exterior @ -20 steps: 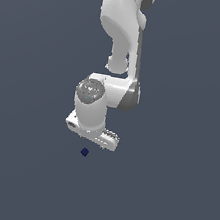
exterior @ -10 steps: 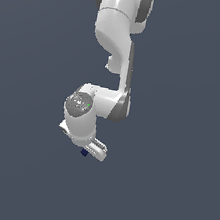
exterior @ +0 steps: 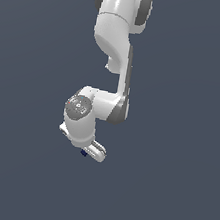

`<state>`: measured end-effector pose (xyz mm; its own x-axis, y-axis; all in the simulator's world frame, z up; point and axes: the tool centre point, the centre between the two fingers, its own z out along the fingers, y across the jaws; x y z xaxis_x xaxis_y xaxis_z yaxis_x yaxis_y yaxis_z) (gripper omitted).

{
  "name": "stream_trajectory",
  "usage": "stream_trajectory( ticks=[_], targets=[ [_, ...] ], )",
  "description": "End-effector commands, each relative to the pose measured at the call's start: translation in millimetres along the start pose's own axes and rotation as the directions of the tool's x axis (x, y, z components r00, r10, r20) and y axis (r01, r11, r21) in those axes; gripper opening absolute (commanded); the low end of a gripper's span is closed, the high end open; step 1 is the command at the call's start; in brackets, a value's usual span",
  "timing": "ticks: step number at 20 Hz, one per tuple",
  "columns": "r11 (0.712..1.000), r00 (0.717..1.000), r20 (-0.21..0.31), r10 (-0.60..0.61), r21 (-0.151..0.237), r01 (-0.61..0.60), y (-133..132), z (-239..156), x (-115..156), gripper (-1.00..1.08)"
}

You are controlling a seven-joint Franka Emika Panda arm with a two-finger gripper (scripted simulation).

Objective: Pick up the object and move it to a goal position.

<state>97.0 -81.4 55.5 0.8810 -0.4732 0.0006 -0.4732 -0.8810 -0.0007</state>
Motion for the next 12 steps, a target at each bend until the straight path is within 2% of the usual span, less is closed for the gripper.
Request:
stream_trajectory(
  ticks=[1, 6, 12],
  targets=[
    [1.000, 1.000, 0.001, 0.001, -0.001, -0.001, 0.5, 11.1, -0.5, 1.00],
    [1.000, 1.000, 0.001, 0.003, -0.001, -0.003, 0.8, 36.9, -1.0, 1.00],
    [1.000, 1.000, 0.001, 0.004, -0.001, -0.004, 0.4, 42.3, 0.5, 1.00]
  ],
)
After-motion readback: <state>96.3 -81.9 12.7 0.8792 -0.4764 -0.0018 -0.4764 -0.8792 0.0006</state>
